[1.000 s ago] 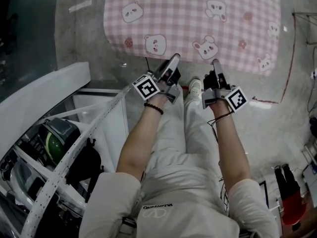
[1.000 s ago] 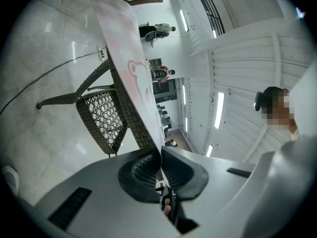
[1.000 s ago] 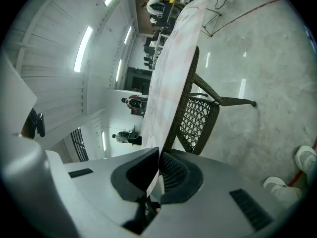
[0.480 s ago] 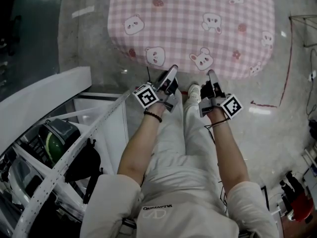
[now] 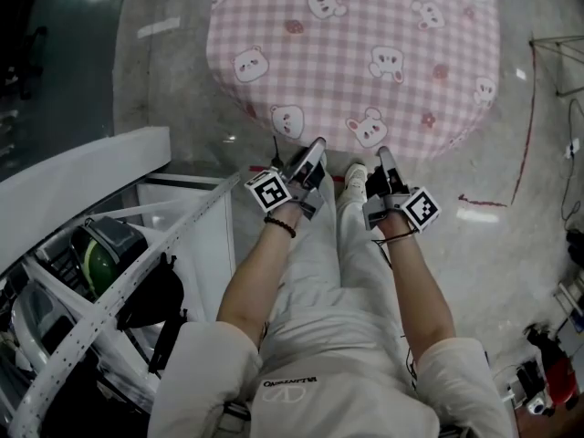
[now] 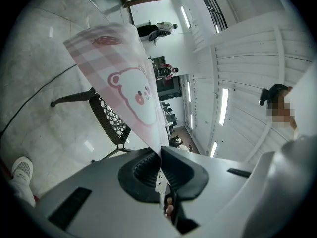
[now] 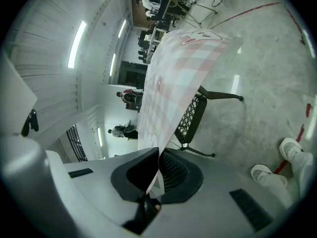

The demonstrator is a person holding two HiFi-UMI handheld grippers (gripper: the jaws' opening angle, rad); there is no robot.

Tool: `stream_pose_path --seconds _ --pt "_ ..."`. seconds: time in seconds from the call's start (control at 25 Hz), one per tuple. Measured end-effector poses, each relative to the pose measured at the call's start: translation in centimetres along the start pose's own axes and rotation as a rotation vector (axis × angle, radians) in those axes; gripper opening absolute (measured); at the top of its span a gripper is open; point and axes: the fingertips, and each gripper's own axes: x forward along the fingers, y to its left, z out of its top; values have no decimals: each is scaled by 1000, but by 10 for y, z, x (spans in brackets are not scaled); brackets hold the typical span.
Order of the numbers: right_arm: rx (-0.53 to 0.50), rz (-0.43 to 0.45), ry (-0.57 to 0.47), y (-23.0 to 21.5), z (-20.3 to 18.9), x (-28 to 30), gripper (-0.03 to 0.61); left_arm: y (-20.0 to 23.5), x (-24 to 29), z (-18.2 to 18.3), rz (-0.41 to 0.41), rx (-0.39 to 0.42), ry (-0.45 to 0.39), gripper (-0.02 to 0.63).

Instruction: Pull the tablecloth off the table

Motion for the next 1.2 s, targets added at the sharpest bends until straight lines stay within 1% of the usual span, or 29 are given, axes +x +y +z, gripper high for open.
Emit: stream_pose_path --seconds 0.08,0.28,0.4,0.48,0.6,0.72,0.76,0.8,0.84,0.92,0.96,1.0,1.08,1.2 --pt "11 -2 11 1 0 1 12 1 -1 -2 12 -12 2 2" --pt "-7 -9 75 3 0 2 12 -1 -1 -1 41 6 19 2" --pt "7 -18 108 5 1 1 12 -8 0 0 45 21 22 2" --pt "13 -19 115 2 2 3 12 -10 2 2 45 23 19 2" --pt "13 3 116 0 2 9 12 -11 6 7 38 44 16 2" --pt "5 3 119 2 -6 -6 11 -12 -7 -2 33 56 33 2" --pt "-4 11 120 0 -13 -15 11 -10 -15 -9 25 64 39 2" --pt "-19 37 116 -5 -19 -20 11 -6 -21 -14 5 79 40 2" --pt "-46 83 108 -11 -19 -15 11 4 -17 -14 -32 106 35 2" --pt "-156 213 79 -22 9 29 11 31 27 5 -156 197 4 2" --pt "-208 262 73 -29 21 48 11 44 46 12 -207 234 -12 2" --pt "-236 283 76 -37 23 53 11 55 50 11 -229 251 -18 2" --pt "-249 270 97 -51 10 43 11 64 36 -1 -228 248 -17 2" --pt "-257 270 130 -44 4 38 11 55 28 0 -221 253 -18 2"
